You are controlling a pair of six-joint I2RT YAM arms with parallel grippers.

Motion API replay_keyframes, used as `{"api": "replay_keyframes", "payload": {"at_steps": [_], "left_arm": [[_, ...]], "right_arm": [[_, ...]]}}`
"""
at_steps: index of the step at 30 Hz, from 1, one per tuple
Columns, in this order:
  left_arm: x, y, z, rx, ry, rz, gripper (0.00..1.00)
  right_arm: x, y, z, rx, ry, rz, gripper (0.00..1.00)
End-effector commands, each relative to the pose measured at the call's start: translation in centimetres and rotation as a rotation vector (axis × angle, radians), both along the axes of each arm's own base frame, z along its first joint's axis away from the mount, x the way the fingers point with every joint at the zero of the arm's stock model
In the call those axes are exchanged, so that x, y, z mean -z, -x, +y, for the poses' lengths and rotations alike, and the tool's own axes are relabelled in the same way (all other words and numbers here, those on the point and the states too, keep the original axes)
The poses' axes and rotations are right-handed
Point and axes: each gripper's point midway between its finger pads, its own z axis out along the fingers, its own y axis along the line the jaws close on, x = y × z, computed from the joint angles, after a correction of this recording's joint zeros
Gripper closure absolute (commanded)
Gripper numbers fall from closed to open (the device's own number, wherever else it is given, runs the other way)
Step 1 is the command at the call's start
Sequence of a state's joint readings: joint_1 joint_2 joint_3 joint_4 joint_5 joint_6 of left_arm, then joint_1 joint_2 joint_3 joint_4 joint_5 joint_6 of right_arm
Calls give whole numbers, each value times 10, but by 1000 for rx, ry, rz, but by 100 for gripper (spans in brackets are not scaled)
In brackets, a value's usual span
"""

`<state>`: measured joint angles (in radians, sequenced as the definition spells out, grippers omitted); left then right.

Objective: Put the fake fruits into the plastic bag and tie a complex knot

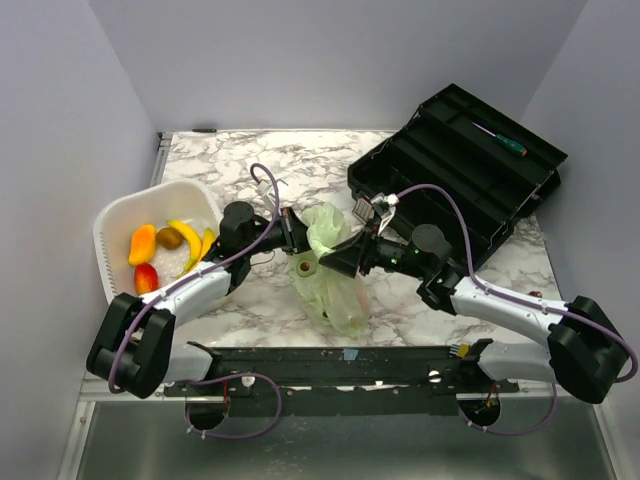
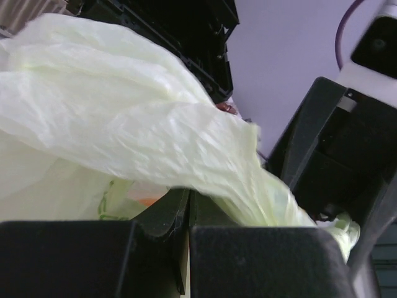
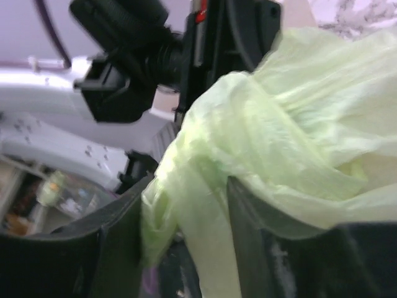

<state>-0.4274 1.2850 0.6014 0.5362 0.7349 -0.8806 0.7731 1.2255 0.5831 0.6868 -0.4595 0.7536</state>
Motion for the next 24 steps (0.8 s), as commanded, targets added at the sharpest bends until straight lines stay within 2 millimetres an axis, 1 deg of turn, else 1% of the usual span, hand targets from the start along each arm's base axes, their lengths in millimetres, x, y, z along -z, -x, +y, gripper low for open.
{"api": "replay_keyframes", "payload": {"at_steps": [1, 2, 3, 4, 5, 9, 10, 12, 14, 15, 16, 18, 19, 20, 22, 23, 24], "left_arm": [[-16, 17, -6, 122, 96, 36, 100], [-13, 19, -6, 132, 94, 51, 100], [-11, 20, -6, 136, 94, 60, 100], [-10, 21, -5, 137, 94, 66, 100], [-9, 21, -5, 132, 96, 66, 100], [-7, 20, -4, 120, 98, 67, 100], [-6, 20, -4, 116, 96, 69, 100], [-4, 20, -4, 113, 95, 75, 100], [-3, 21, -3, 114, 94, 76, 100], [-3, 22, -3, 114, 91, 77, 100], [-2, 23, -3, 114, 88, 79, 100], [0, 23, -2, 109, 82, 85, 100], [1, 23, -2, 107, 78, 88, 100], [3, 23, -2, 103, 74, 90, 100], [6, 23, -1, 94, 61, 100, 100], [8, 23, 0, 93, 59, 104, 100], [9, 23, -1, 93, 58, 107, 100]], "right_arm": [[-19, 28, 0, -150, 69, -155, 32], [-22, 31, -4, -162, 110, -185, 27], [-19, 34, -10, -168, 164, -196, 26], [-20, 35, -17, -162, 207, -205, 23], [-24, 33, -24, -139, 231, -221, 20], [-60, 34, -50, -91, 238, -251, 19], [-64, 30, -55, -60, 249, -254, 19], [-73, 12, -64, 23, 264, -247, 22], [-75, -12, -73, 105, 289, -216, 29], [-72, -28, -79, 162, 313, -196, 36], [-63, -45, -86, 222, 354, -173, 42], [-42, -71, -97, 300, 424, -140, 49], [-32, -78, -99, 306, 451, -124, 50], [-21, -83, -99, 292, 477, -114, 51], [-3, -84, -95, 239, 510, -106, 52], [4, -82, -92, 213, 517, -102, 52], [10, -76, -87, 153, 515, -108, 52]]}}
